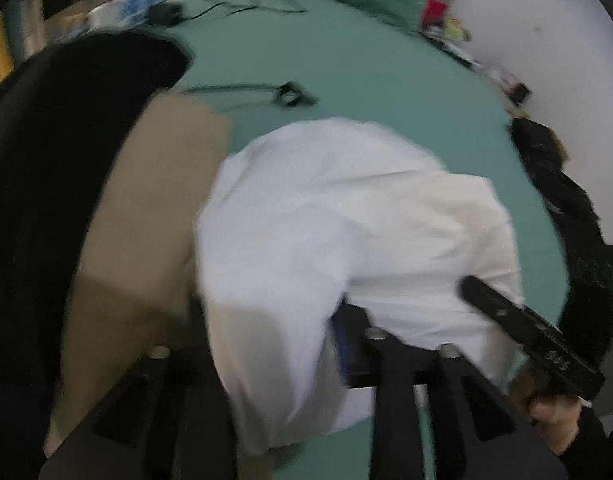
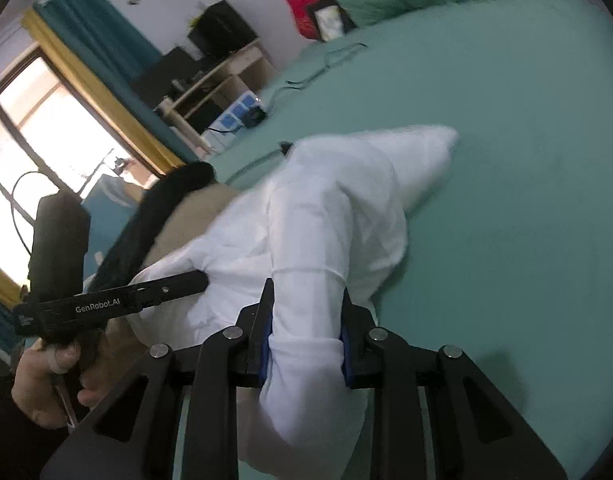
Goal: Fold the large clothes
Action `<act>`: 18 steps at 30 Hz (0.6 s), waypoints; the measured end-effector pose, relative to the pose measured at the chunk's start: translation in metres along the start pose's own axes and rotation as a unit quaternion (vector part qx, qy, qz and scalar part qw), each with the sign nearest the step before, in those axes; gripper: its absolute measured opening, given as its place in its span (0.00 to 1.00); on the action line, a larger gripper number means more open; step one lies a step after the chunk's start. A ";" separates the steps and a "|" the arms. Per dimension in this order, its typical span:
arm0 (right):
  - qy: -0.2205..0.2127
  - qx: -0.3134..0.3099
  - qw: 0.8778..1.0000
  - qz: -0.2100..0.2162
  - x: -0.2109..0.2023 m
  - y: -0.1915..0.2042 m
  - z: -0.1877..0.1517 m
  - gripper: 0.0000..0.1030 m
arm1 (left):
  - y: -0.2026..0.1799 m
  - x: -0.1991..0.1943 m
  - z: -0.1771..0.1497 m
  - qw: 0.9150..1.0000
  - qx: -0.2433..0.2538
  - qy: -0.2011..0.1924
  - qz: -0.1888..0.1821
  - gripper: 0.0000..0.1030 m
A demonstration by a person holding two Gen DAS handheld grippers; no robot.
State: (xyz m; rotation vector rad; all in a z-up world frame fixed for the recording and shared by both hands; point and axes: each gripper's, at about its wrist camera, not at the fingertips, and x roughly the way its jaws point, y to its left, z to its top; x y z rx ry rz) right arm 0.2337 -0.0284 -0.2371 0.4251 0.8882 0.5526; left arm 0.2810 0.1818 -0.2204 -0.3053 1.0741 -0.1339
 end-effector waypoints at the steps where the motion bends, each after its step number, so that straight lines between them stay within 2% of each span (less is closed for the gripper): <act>1: 0.002 0.009 1.000 -0.007 -0.002 -0.005 -0.004 0.28 | 0.003 -0.001 -0.005 1.000 -0.002 -0.003 0.006 0.41; 5: 0.023 0.013 0.999 -0.022 -0.006 -0.012 -0.007 0.35 | 0.006 -0.010 -0.015 1.000 0.008 -0.011 0.025 0.42; 9: 0.040 0.000 0.998 -0.043 -0.003 -0.012 0.002 0.44 | 0.005 -0.019 -0.014 0.998 0.023 -0.017 0.060 0.42; 13: 0.039 -0.008 0.997 -0.066 -0.015 -0.012 0.005 0.47 | -0.013 -0.052 -0.010 0.993 0.038 -0.069 0.092 0.42; 15: 0.036 -0.009 0.996 -0.086 -0.023 -0.011 0.009 0.47 | -0.020 -0.069 -0.009 0.990 0.049 -0.097 0.090 0.42; 18: 0.014 -0.006 0.995 -0.102 -0.048 -0.006 0.015 0.47 | -0.040 -0.078 -0.008 0.987 0.075 -0.106 0.094 0.42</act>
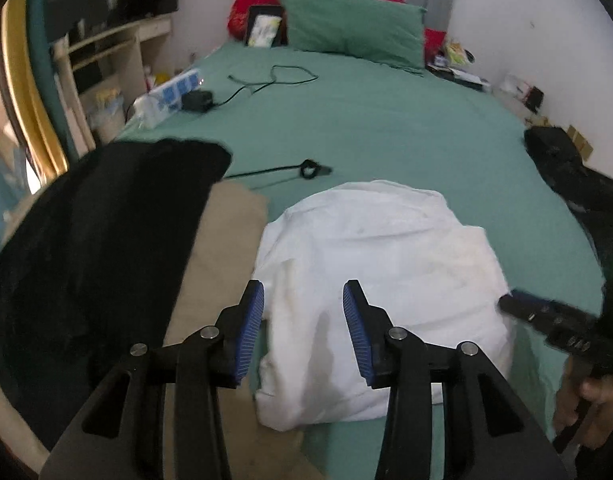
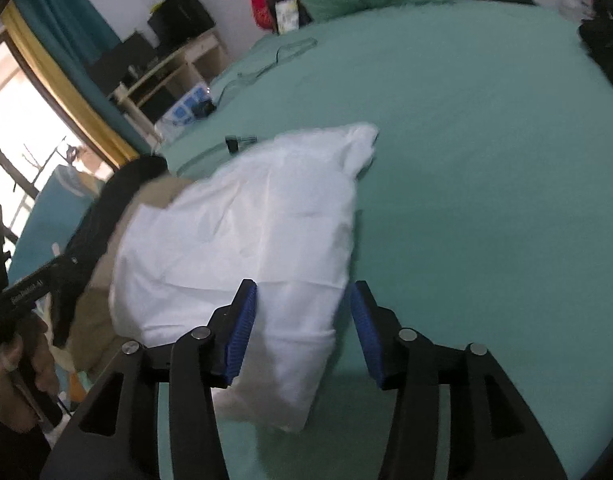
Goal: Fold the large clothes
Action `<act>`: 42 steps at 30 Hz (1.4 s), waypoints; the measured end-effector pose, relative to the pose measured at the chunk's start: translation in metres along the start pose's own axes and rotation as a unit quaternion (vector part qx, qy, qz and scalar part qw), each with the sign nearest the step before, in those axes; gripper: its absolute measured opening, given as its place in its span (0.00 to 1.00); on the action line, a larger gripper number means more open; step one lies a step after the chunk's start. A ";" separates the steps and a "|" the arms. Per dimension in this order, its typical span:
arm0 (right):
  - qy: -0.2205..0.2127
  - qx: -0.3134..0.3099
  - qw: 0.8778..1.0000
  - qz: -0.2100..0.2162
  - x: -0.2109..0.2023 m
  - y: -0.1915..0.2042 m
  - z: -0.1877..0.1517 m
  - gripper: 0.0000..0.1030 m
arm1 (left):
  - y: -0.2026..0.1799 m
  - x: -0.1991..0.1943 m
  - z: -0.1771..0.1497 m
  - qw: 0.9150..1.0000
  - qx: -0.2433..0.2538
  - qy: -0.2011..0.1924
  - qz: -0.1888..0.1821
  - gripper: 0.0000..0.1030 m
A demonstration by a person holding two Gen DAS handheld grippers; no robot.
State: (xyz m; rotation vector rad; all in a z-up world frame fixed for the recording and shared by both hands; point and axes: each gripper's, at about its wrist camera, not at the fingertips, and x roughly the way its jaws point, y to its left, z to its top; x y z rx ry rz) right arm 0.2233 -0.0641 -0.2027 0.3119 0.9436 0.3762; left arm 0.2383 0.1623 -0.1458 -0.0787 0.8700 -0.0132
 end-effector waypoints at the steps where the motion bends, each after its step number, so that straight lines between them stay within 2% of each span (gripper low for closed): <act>1: -0.010 -0.002 1.000 -0.002 -0.007 0.000 0.000 0.47 | -0.005 -0.001 0.000 1.000 0.008 0.000 -0.004 0.42; 3: -0.046 -0.028 0.999 -0.006 -0.025 0.005 0.002 0.47 | -0.017 0.003 0.000 0.999 0.023 0.003 -0.026 0.42; 5: -0.061 -0.069 0.996 -0.006 -0.031 0.016 0.003 0.47 | -0.027 0.014 -0.003 0.998 0.030 0.017 -0.049 0.42; 7: -0.059 -0.139 0.989 -0.007 -0.026 0.035 -0.001 0.45 | -0.028 0.040 -0.010 0.997 0.018 0.058 -0.057 0.42; 8: -0.056 -0.154 0.986 -0.005 -0.023 0.039 -0.003 0.42 | -0.026 0.048 -0.013 0.996 0.009 0.074 -0.055 0.42; 11: -0.022 -0.172 0.985 0.004 0.002 0.046 -0.012 0.41 | -0.016 0.073 -0.022 0.993 -0.014 0.104 -0.049 0.42; 13: -0.003 -0.176 0.984 -0.012 0.020 0.046 -0.017 0.41 | -0.011 0.079 -0.025 0.993 -0.015 0.106 -0.047 0.42; 16: -0.008 -0.178 0.984 -0.027 0.028 0.042 -0.021 0.41 | -0.003 0.082 -0.028 0.993 -0.021 0.103 -0.056 0.42; 21: -0.004 -0.218 0.975 -0.048 0.036 0.044 -0.028 0.42 | -0.005 0.084 -0.035 0.994 0.003 0.103 -0.041 0.42; 26: 0.010 -0.203 0.978 -0.045 0.028 0.040 -0.024 0.42 | -0.001 0.072 -0.034 0.993 -0.025 0.108 -0.029 0.42; 33: 0.048 -0.143 0.988 -0.031 0.012 0.027 -0.026 0.44 | -0.004 0.038 -0.037 0.996 -0.024 0.087 -0.009 0.42; 42: 0.070 -0.121 0.988 -0.065 -0.022 0.024 -0.048 0.55 | -0.004 0.003 -0.057 0.996 -0.051 0.068 -0.018 0.42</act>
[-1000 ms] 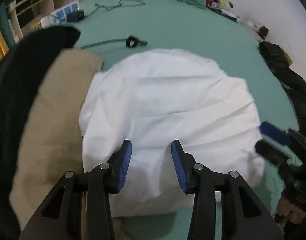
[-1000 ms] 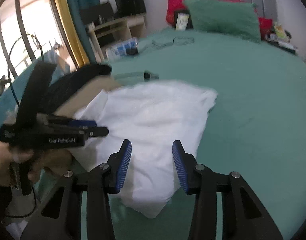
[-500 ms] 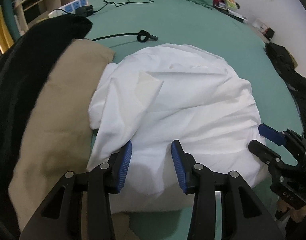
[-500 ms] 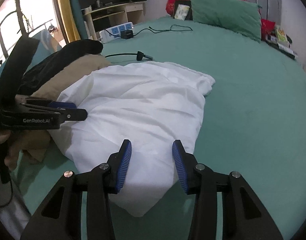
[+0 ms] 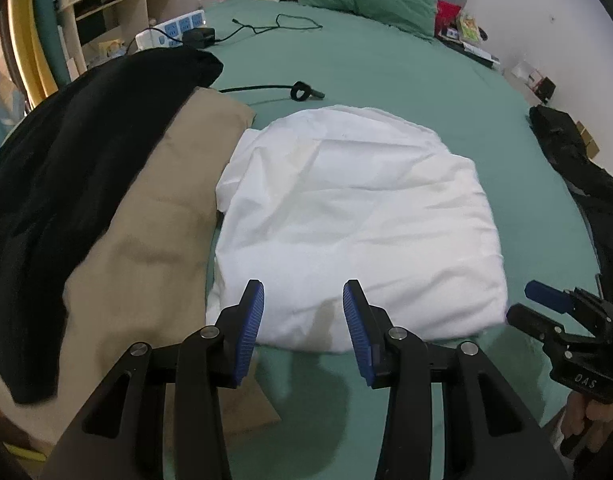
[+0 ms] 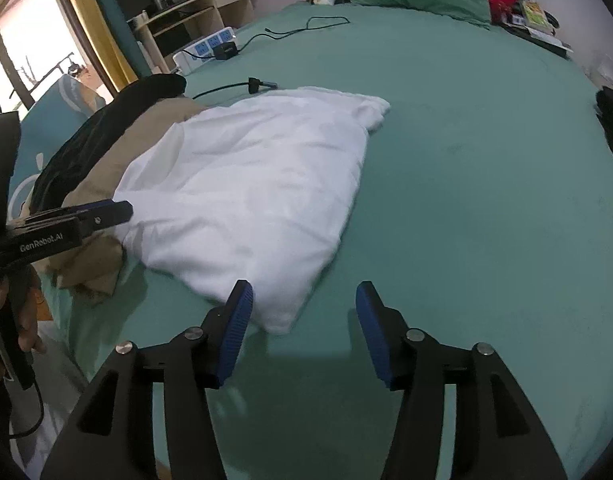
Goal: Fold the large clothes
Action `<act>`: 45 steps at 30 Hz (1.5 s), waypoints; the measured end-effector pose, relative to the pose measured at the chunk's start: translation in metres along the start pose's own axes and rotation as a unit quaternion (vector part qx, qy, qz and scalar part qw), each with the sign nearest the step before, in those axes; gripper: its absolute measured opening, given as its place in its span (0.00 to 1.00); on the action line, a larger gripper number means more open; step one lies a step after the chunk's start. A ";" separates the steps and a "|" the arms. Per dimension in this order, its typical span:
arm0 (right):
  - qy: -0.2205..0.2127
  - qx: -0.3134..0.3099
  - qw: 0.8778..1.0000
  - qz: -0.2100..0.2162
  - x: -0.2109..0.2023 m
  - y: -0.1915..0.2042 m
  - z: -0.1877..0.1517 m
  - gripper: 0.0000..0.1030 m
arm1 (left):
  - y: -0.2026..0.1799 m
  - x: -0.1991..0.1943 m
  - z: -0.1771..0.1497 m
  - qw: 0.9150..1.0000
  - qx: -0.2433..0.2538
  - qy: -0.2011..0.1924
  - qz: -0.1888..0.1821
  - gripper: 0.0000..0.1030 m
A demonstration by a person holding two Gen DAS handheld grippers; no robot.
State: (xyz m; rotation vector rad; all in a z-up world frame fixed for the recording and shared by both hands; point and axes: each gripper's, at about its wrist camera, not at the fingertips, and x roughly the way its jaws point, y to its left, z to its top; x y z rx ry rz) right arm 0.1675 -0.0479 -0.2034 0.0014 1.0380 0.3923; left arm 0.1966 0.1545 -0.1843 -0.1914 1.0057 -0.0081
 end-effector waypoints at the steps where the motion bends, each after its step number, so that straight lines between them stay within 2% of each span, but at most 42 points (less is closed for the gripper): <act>1: 0.001 0.002 1.000 -0.001 -0.002 0.000 -0.002 0.56 | -0.002 -0.003 -0.002 1.000 -0.001 -0.004 -0.004 0.42; 13: 0.007 0.029 0.999 -0.017 -0.049 -0.015 -0.045 0.59 | -0.021 -0.037 -0.035 0.999 -0.019 -0.023 -0.026 0.42; 20: 0.000 0.045 0.999 -0.023 -0.075 -0.030 -0.063 0.59 | -0.039 -0.056 -0.053 0.999 -0.010 -0.030 -0.038 0.43; 22: -0.004 0.051 0.998 -0.025 -0.084 -0.035 -0.068 0.59 | -0.046 -0.065 -0.058 0.998 -0.002 -0.037 -0.040 0.46; 24: -0.009 0.056 0.998 -0.028 -0.093 -0.040 -0.070 0.59 | -0.054 -0.076 -0.062 0.998 -0.003 -0.051 -0.044 0.54; 26: -0.016 0.057 0.998 -0.033 -0.104 -0.042 -0.072 0.61 | -0.060 -0.087 -0.065 0.996 -0.006 -0.060 -0.058 0.54; 29: -0.029 0.060 0.997 -0.036 -0.119 -0.048 -0.075 0.72 | -0.073 -0.102 -0.068 0.995 -0.007 -0.071 -0.068 0.56; 32: -0.045 0.066 0.996 -0.041 -0.138 -0.057 -0.077 0.77 | -0.086 -0.115 -0.068 0.994 0.002 -0.086 -0.069 0.61; 33: -0.050 0.067 0.996 -0.044 -0.143 -0.060 -0.078 0.78 | -0.089 -0.118 -0.068 0.994 0.004 -0.090 -0.069 0.64; 42: -0.088 0.098 0.990 -0.053 -0.188 -0.090 -0.080 0.80 | -0.130 -0.155 -0.056 0.988 0.047 -0.119 -0.086 0.64; 45: -0.101 0.104 0.988 -0.059 -0.202 -0.100 -0.080 0.80 | -0.137 -0.164 -0.053 0.987 0.049 -0.135 -0.077 0.64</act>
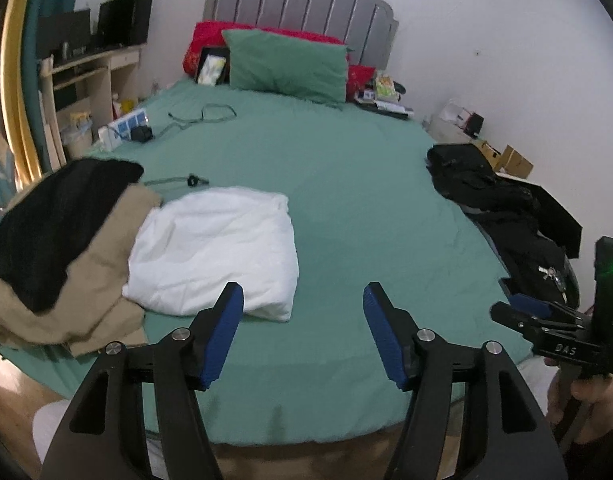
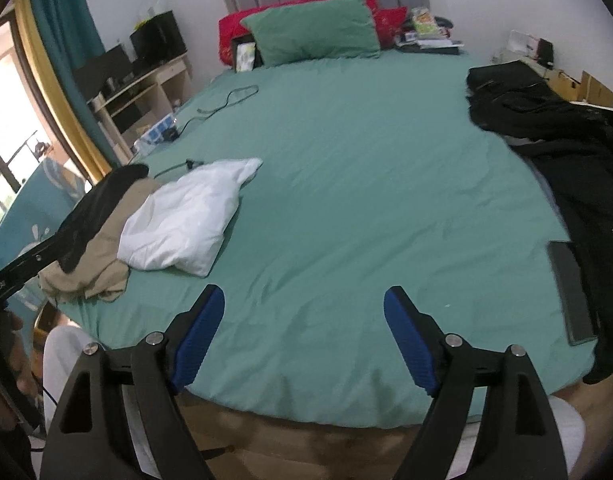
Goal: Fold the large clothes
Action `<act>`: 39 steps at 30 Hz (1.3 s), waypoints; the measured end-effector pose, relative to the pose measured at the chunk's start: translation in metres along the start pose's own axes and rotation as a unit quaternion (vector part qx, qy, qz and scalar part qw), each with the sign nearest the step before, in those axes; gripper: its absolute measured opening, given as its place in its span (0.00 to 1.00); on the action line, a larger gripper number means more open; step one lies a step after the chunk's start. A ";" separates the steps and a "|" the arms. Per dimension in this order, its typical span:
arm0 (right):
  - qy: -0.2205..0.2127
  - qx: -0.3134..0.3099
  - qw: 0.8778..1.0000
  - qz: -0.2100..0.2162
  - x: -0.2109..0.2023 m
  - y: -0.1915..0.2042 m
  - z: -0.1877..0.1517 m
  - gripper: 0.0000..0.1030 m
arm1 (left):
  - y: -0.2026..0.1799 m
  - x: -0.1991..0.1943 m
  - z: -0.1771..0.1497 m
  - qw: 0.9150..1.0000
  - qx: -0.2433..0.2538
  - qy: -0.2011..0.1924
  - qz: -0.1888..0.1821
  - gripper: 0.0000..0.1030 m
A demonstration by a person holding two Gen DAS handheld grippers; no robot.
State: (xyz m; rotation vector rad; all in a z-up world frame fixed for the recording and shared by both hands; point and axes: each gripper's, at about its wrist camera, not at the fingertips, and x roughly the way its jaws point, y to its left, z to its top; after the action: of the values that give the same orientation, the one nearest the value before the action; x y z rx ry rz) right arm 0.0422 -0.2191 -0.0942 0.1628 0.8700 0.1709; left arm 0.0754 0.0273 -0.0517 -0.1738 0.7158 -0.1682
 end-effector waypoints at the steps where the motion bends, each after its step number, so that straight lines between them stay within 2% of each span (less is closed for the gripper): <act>1: -0.006 0.003 1.000 -0.003 -0.005 -0.003 0.002 0.80 | -0.002 -0.003 0.002 1.000 0.003 -0.008 0.003 0.64; 14: -0.083 0.000 0.996 -0.031 -0.062 -0.016 0.030 0.87 | -0.031 -0.054 0.033 0.995 0.044 -0.094 0.016 0.64; 21: -0.132 -0.023 0.990 -0.038 -0.099 -0.004 0.045 0.89 | -0.044 -0.088 0.046 0.987 0.059 -0.148 0.022 0.64; 28: -0.176 -0.047 0.982 -0.043 -0.130 0.010 0.057 0.90 | -0.051 -0.110 0.052 0.982 0.067 -0.176 0.010 0.64; 35: -0.220 -0.073 0.972 -0.044 -0.157 0.024 0.065 0.94 | -0.056 -0.129 0.054 0.971 0.073 -0.220 0.062 0.64; 39: -0.244 -0.089 0.965 -0.040 -0.170 0.036 0.068 0.94 | -0.057 -0.139 0.056 0.967 0.074 -0.237 0.052 0.66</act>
State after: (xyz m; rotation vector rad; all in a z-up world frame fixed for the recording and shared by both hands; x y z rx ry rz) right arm -0.0159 -0.2254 0.0836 -0.0022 0.3652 0.1242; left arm 0.0042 0.0069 0.0901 -0.0288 0.2333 -0.0741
